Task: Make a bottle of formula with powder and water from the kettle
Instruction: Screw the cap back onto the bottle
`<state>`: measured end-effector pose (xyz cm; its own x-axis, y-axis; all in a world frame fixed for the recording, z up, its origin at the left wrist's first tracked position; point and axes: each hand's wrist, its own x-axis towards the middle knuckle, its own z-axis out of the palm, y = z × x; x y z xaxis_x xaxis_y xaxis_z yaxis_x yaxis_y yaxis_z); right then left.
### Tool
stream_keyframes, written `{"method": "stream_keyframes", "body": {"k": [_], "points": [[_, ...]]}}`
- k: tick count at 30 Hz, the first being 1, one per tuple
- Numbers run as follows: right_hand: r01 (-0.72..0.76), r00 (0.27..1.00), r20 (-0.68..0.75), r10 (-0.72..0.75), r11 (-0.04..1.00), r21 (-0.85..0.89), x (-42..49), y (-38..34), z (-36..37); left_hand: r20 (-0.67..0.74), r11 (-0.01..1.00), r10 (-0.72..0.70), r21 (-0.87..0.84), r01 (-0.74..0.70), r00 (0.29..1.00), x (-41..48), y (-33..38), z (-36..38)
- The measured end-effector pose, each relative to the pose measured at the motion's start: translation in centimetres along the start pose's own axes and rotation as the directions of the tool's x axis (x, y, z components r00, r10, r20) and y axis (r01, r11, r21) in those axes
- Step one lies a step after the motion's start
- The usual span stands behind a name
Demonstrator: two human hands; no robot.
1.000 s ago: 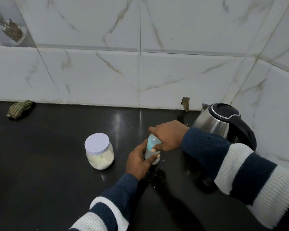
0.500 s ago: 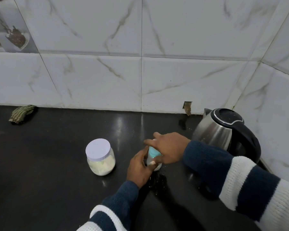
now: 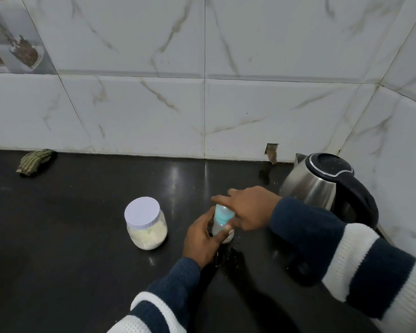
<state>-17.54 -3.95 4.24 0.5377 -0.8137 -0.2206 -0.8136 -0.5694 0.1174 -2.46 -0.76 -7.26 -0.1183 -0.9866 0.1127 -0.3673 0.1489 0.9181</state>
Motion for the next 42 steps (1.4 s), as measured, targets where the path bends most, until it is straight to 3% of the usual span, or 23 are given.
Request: {"method": "stream_keyframes", "body": {"k": [3,9,15,17,21,24,29,32,34,37,40,42], "points": [[0.006,0.996,-0.088,-0.005,1.0,0.01,-0.5,0.4,0.5,-0.004,1.0,-0.007,-0.011,0.007,1.0,0.0,-0.2,0.2],[-0.198,0.96,-0.221,0.173,0.976,-0.093,0.2,-2.2,1.2,0.004,0.999,-0.038,0.004,0.038,0.999,0.1,-0.3,0.0],[0.099,0.986,-0.114,-0.118,0.983,-0.156,0.6,-0.2,0.1,0.013,0.999,-0.046,0.001,0.046,0.999,0.1,-0.3,0.0],[0.102,0.983,-0.138,-0.118,0.988,-0.118,0.4,0.2,0.4,0.015,0.999,-0.048,-0.01,0.048,0.999,0.0,-0.5,0.1],[-0.122,0.961,-0.247,0.122,0.992,0.017,0.2,-1.8,2.3,0.005,0.998,-0.065,0.001,0.065,0.998,0.0,-0.5,0.2],[-0.288,0.933,-0.192,0.305,0.951,0.113,0.9,-3.1,2.2,0.008,0.996,-0.082,0.019,0.082,0.997,0.0,-0.6,0.2],[-0.03,0.999,0.016,0.029,0.996,0.09,0.3,-0.5,0.3,0.013,0.998,-0.059,0.001,0.059,0.998,-0.2,-0.7,0.0],[-0.005,0.998,-0.07,0.01,0.997,0.071,0.0,-0.1,0.6,0.009,0.999,-0.05,0.006,0.05,0.999,-0.2,-0.8,0.1],[-0.087,0.983,-0.157,0.098,0.993,0.078,0.1,-0.8,1.4,0.016,0.999,-0.051,0.018,0.05,0.999,-0.2,-0.9,0.2],[-0.244,0.936,-0.195,0.293,0.94,0.241,1.0,-1.5,3.1,0.002,0.999,-0.049,0.005,0.049,0.999,-0.3,-0.7,0.1],[-0.116,0.978,-0.067,0.196,0.786,0.607,1.6,0.2,4.5,-0.027,0.998,-0.054,-0.03,0.054,0.998,-0.1,-0.9,-0.2],[0.001,0.98,-0.133,0.149,0.661,0.75,1.4,1.2,5.9,0.002,0.999,-0.046,-0.015,0.046,0.999,-0.2,-0.7,-0.3]]}}
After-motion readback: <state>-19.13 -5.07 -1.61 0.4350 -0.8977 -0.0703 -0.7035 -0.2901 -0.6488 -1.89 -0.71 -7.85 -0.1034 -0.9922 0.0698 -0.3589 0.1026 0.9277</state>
